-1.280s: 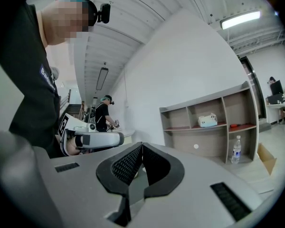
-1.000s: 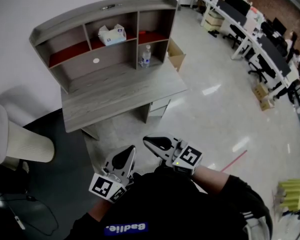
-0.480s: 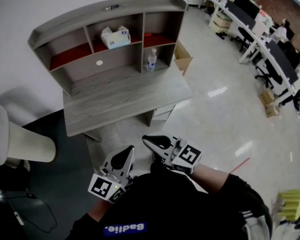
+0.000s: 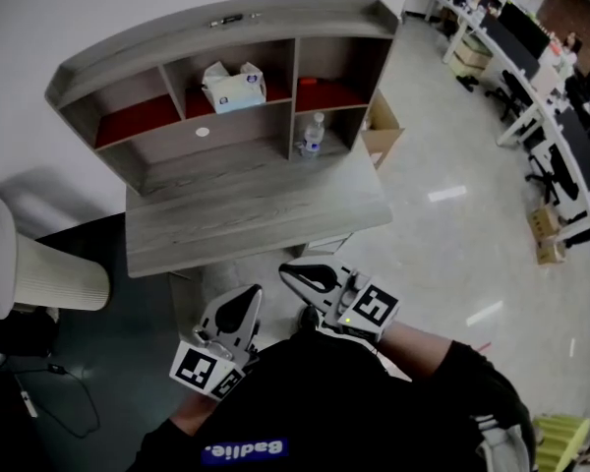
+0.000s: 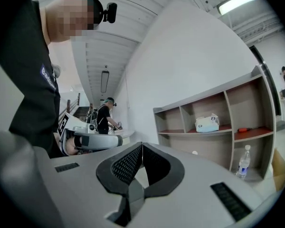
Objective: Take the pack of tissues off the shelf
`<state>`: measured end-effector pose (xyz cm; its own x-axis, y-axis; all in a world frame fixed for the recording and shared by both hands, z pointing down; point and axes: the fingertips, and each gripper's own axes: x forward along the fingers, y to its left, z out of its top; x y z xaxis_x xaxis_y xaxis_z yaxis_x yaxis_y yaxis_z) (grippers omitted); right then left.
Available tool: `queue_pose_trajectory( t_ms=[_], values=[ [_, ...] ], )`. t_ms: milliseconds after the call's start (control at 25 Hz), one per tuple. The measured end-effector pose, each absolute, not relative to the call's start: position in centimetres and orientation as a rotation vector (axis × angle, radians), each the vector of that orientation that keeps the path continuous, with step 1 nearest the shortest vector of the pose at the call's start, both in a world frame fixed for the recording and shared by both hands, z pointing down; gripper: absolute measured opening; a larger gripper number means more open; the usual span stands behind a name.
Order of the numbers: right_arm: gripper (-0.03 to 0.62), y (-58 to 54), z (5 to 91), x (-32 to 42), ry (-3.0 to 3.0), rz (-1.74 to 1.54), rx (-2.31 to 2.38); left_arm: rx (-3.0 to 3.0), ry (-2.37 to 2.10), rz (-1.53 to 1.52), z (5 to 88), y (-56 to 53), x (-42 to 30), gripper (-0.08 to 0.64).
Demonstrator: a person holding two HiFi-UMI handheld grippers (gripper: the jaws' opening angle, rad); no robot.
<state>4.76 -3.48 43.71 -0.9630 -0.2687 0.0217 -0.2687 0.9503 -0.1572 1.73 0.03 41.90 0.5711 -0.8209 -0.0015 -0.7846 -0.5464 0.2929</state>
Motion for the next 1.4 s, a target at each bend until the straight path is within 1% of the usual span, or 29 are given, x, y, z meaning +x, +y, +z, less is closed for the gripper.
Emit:
queue_pose_trajectory(
  t_ms=[200, 520, 920, 1400],
  values=[
    [0.031, -7.1, 43.2, 5.7, -3.123, 0.227, 0.325, 2.496, -1.425, -0.210, 41.6, -3.5, 2.7, -0.002],
    [0.031, -9.8, 43.6, 5.8, -3.125, 0.261, 0.238, 2.447, -1.483, -0.204, 42.0, -5.8, 3.3, -0.002],
    [0.031, -11.8, 42.9, 2.8, -3.108, 0.210, 0.292, 2.501, -1.425, -0.233, 41.1, -8.8, 0.6, -0.002],
    [0.032, -17.4, 41.3, -1.1, -3.032, 0.018, 0.489, 2.546, -1.335, -0.264, 40.6, -12.2, -3.7, -0.002]
  ],
)
